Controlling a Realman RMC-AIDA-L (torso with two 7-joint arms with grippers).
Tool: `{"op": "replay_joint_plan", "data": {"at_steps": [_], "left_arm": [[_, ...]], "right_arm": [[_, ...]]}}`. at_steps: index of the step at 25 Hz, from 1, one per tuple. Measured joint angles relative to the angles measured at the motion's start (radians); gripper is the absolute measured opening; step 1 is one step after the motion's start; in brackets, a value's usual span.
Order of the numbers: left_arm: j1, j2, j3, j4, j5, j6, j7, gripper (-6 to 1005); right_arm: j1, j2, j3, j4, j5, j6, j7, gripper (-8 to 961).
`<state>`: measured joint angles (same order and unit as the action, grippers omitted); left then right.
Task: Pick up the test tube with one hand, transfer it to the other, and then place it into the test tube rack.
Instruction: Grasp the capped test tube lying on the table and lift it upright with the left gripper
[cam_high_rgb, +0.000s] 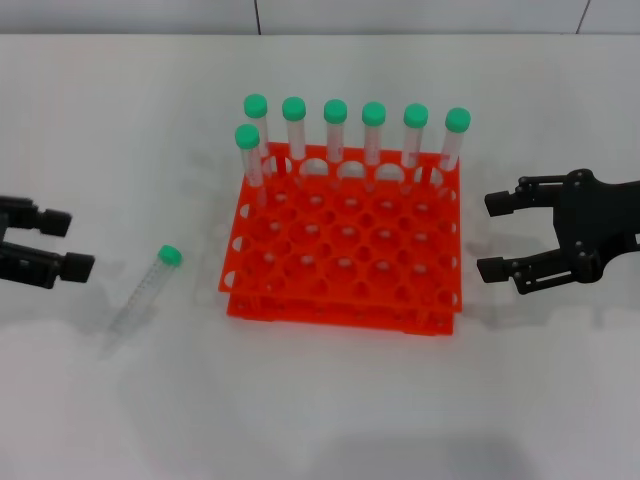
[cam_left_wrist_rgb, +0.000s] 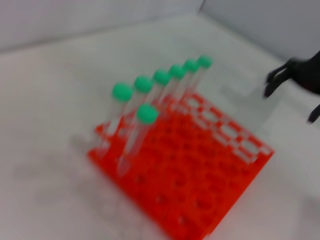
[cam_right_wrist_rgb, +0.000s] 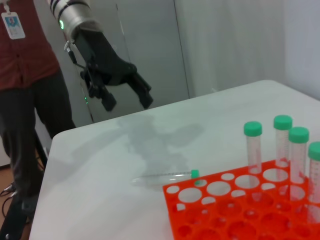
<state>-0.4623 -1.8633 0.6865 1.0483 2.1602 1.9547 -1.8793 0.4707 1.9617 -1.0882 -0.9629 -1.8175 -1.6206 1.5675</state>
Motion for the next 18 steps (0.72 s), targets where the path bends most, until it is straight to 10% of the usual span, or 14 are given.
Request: {"op": "replay_joint_plan", "data": {"at_steps": [7, 18], "left_arm": [[-0.093, 0.013, 0.0, 0.019, 0.256, -0.038, -0.161, 871], [-0.174, -0.041, 0.011, -0.027, 0.524, -0.088, -0.225, 869]], "right_arm": [[-0.001, 0.01, 0.008, 0.002, -0.002, 0.0, -0.004, 857], [0.007, 0.024, 0.01, 0.003, -0.004, 0.005, -0.015, 856]]}}
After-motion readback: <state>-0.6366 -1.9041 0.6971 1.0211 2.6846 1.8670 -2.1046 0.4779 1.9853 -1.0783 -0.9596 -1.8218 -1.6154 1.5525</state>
